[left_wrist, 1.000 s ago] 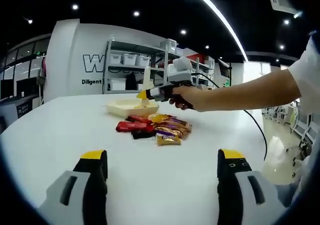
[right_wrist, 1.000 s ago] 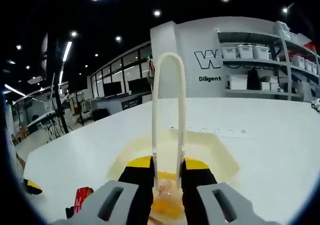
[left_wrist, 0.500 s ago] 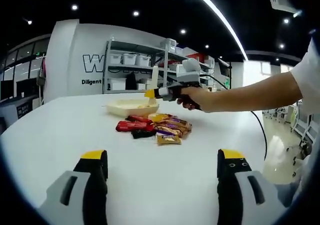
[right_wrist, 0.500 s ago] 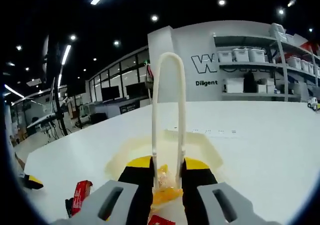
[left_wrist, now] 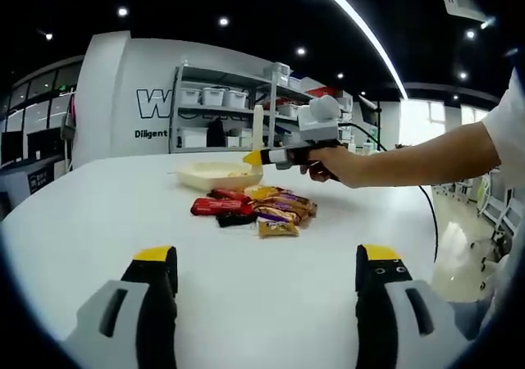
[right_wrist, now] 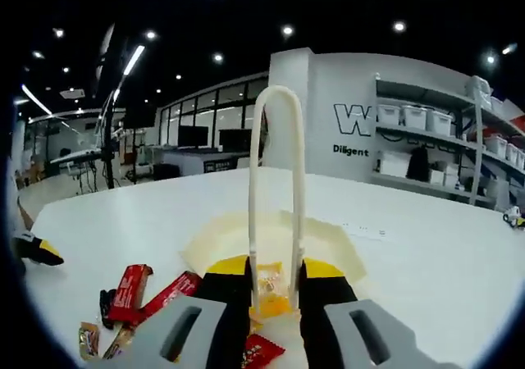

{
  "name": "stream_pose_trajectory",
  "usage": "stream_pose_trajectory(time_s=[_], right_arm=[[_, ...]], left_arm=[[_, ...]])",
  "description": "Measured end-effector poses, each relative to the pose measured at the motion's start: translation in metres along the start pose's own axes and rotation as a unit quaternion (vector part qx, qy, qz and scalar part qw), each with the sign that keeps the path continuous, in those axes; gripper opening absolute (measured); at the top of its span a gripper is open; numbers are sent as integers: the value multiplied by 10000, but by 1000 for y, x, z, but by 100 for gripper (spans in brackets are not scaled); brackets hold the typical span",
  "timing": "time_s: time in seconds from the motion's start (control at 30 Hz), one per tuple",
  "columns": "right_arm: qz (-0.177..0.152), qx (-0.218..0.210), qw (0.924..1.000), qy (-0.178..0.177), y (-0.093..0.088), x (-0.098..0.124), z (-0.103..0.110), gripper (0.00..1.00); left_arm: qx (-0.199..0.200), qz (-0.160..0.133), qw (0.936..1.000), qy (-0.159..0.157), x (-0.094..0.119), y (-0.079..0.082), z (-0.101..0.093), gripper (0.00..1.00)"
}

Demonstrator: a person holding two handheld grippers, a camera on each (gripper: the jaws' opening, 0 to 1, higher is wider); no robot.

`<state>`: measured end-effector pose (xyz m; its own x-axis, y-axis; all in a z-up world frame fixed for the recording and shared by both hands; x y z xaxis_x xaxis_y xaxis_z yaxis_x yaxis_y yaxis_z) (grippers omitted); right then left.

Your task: Place the target food into the container with the food tongs after gripping and lifting it, then release it inside without dropping or visibly crushing the food.

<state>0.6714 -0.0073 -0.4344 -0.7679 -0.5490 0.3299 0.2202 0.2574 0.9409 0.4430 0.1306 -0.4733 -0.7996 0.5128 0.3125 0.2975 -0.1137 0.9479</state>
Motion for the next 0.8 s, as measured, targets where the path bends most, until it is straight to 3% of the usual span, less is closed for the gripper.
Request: stream_pose_trajectory(time_s=[0.4, 0.8], right_arm=[[-90, 39, 9999, -63, 1, 2, -11, 17], [-322, -184, 9993, -10, 5, 23, -13, 16]], left_arm=[[25, 2, 10000, -6, 0, 0, 1, 88], [43, -1, 10000, -17, 0, 1, 1, 88]])
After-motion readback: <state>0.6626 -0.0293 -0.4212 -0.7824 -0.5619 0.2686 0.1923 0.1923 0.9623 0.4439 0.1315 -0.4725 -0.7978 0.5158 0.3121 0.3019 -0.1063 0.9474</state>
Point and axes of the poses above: the point that each gripper's makers call its tool centre point, and the gripper's own axes: x roughly backward along the fingers, z roughly to its left, y roughly out of its top, the point moved 3 cm from there along x, roughly backward along the fingers, and after that the axes turned 8 degrees about z, right-handed, at the moved point
